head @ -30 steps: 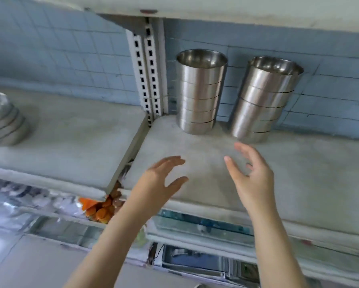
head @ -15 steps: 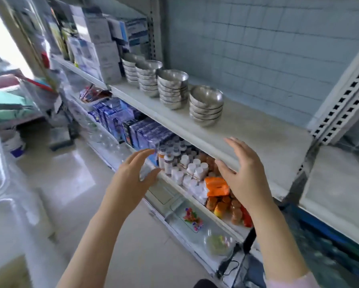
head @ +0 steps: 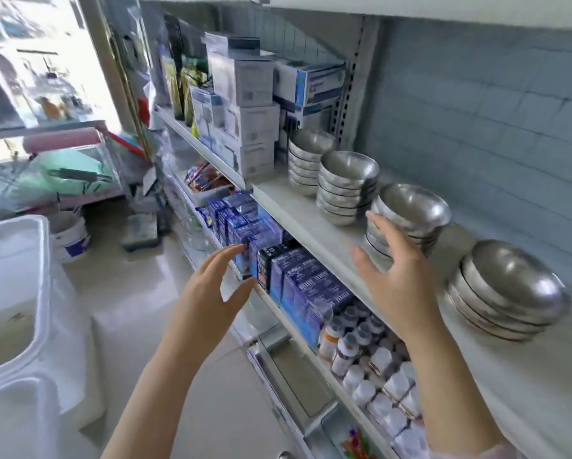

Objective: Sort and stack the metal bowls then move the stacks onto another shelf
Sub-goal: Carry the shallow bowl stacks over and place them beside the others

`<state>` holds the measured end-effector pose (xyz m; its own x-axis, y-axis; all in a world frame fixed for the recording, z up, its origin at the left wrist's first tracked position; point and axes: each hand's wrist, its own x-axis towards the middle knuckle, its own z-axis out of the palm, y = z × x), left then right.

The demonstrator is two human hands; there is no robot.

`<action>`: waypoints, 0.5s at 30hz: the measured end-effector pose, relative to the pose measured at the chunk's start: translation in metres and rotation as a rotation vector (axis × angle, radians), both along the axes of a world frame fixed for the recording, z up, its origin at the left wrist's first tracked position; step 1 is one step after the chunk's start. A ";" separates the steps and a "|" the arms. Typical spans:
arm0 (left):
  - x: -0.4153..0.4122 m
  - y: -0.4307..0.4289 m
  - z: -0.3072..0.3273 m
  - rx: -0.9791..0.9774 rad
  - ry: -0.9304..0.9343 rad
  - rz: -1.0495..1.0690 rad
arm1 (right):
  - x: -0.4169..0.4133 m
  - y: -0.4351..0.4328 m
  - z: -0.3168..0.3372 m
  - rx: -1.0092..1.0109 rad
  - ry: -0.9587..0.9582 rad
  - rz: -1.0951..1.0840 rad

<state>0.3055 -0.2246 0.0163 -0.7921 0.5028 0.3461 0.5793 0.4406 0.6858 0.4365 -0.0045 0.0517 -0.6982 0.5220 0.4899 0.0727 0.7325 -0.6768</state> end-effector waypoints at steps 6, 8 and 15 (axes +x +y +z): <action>-0.119 0.047 -0.003 0.006 -0.047 -0.014 | -0.130 0.031 0.011 -0.159 0.013 0.078; -0.150 0.065 -0.006 0.004 -0.093 -0.041 | -0.155 0.039 0.014 -0.168 0.010 0.082; -0.270 0.181 -0.030 -0.052 -0.288 -0.379 | -0.207 0.047 0.013 -0.324 0.027 -0.060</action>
<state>0.0354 -0.0433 -0.0141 -0.6095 0.7857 0.1061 0.4956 0.2731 0.8245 0.2294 0.0428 0.0647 -0.6506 0.6935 0.3094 0.0884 0.4738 -0.8762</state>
